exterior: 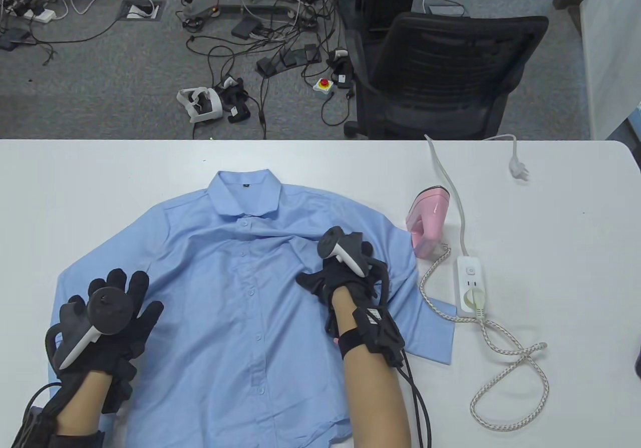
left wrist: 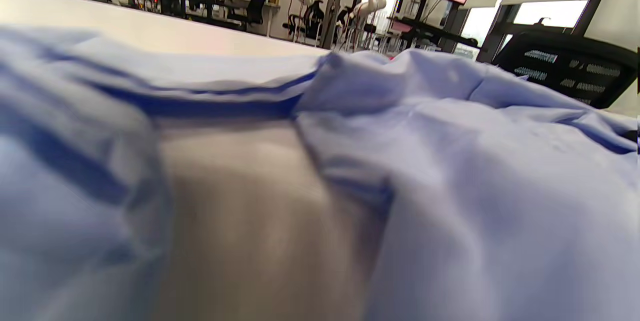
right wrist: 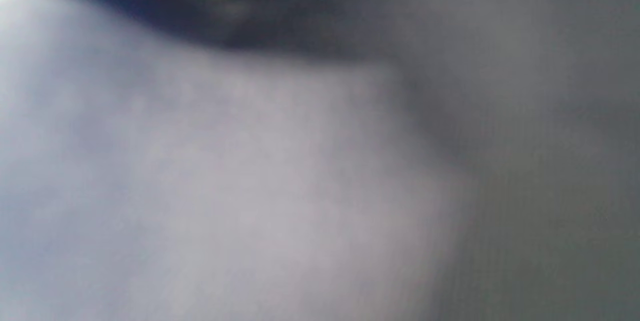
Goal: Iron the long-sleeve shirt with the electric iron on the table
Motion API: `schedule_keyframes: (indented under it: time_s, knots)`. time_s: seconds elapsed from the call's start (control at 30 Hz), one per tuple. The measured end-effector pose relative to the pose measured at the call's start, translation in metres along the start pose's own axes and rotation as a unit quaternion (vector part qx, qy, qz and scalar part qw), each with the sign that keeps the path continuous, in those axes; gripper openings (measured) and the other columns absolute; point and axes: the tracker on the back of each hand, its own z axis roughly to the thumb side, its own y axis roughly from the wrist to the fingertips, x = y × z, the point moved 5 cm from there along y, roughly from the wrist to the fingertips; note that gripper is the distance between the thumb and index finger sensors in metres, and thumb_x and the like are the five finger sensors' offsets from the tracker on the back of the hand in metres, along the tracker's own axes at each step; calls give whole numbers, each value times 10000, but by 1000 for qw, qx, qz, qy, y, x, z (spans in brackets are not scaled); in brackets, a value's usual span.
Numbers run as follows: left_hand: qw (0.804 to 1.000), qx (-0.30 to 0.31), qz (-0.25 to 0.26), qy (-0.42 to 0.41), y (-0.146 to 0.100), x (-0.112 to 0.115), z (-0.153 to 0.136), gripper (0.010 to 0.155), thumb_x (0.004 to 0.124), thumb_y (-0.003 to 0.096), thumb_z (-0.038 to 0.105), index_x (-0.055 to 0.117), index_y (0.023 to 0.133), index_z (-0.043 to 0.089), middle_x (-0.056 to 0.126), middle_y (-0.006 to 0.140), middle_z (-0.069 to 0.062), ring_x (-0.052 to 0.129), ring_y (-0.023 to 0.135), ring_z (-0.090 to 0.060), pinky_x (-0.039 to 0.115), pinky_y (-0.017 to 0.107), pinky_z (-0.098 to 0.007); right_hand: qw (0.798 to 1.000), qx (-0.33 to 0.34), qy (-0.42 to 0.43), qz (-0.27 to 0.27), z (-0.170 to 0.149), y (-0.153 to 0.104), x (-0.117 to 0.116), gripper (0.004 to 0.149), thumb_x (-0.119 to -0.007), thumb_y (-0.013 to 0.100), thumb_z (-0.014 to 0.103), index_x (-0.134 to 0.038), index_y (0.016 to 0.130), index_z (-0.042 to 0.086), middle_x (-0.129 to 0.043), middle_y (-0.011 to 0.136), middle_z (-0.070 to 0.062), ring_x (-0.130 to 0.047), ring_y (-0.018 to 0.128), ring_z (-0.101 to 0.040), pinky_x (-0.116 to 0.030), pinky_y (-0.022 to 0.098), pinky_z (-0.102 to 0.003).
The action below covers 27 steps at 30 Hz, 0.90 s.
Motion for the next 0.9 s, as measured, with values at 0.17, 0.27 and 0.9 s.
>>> schedule_keyframes:
  time_s: [0.17,0.27,0.9]
  knots:
    - [999,3,-40,9,9,19,5,691,525,519,667,297,1104,377,189,1232,-86,194,1096,-410,104,696,-669,999,-33,24,-5,-28,13,14,905,-637,289,781,-71,928,481,112,989,14,119,902,-431,-119,551,-739]
    - [998,11,-55,32,12,29,13,695,529,517,667,295,1104,379,184,1232,-80,185,1097,-406,99,695,-671,999,-37,26,-4,-31,20,18,912,-639,289,779,-62,929,478,121,987,8,125,898,-440,-115,550,-739]
    - [993,36,-68,92,8,44,48,705,527,512,681,271,1101,391,158,1233,-62,143,1100,-379,67,693,-661,998,-48,19,-35,-25,30,34,908,-617,302,746,-85,960,417,68,1008,-34,54,925,-460,-168,581,-735]
